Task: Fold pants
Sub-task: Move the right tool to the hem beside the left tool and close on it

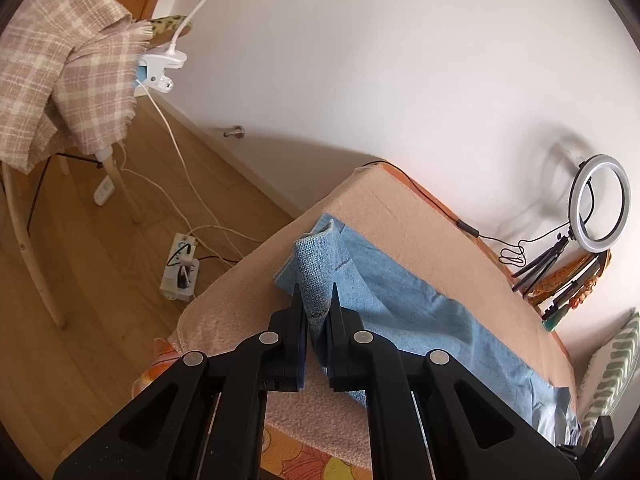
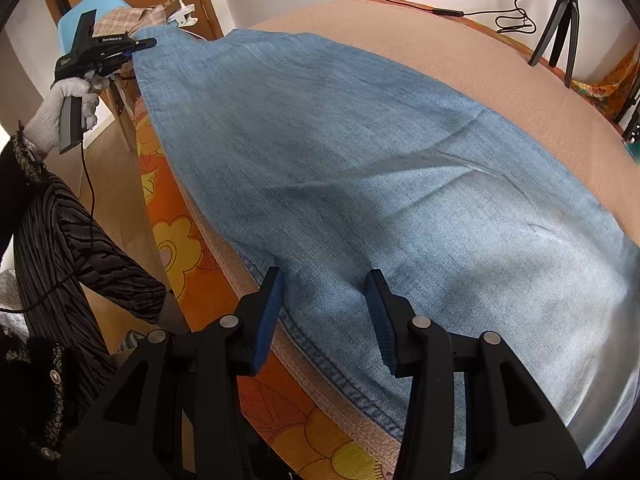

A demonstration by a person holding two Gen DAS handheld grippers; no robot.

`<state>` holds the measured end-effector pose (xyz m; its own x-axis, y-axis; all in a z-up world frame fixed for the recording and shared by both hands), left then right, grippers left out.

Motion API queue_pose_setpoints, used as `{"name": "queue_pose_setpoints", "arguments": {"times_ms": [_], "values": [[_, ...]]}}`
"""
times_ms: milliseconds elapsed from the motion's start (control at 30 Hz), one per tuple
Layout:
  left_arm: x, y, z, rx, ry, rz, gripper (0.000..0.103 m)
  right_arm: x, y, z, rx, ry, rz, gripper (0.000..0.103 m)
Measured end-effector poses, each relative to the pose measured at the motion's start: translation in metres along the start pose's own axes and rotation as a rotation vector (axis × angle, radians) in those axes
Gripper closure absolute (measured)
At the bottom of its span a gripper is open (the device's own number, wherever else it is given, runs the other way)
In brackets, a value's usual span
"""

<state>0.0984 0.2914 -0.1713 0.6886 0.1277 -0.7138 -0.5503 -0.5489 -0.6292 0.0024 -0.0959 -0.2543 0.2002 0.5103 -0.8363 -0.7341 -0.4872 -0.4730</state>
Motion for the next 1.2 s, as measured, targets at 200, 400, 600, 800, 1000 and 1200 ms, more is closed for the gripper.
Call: {"name": "queue_pose_setpoints", "arguments": {"times_ms": [200, 400, 600, 800, 1000, 1200], "values": [[0.020, 0.028, 0.032, -0.144, 0.012, 0.094, 0.097, -0.006, -0.001, 0.001, 0.028, -0.049, -0.020, 0.058], [-0.006, 0.012, -0.001, -0.043, 0.012, -0.007, 0.097, -0.022, -0.018, -0.001, 0.063, -0.077, -0.090, 0.058], [-0.030, 0.014, -0.081, 0.175, 0.072, -0.089, 0.098, -0.041, -0.026, -0.025, 0.175, -0.098, -0.175, 0.058], [-0.046, 0.063, -0.170, 0.446, 0.193, -0.073, 0.098, -0.055, -0.029, -0.052, 0.322, -0.156, -0.256, 0.058], [-0.038, 0.116, -0.200, 0.593, 0.244, 0.020, 0.098, -0.053, -0.046, -0.056, 0.346, -0.201, -0.260, 0.044], [-0.050, 0.115, -0.190, 0.513, 0.308, 0.029, 0.098, -0.025, -0.105, -0.051, 0.392, -0.369, -0.258, 0.035]]}}
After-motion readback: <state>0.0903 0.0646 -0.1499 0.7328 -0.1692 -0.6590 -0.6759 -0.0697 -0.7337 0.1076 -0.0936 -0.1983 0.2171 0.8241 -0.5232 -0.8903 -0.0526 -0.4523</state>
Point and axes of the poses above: each gripper's, at about its wrist camera, not at the fingertips, and x roughly the way its jaws point, z to its left, y to its underside, the point moved 5 cm from there along x, roughly the way its jaws point, and after that the axes turned 13 degrees about -y, right-handed, at the moved point
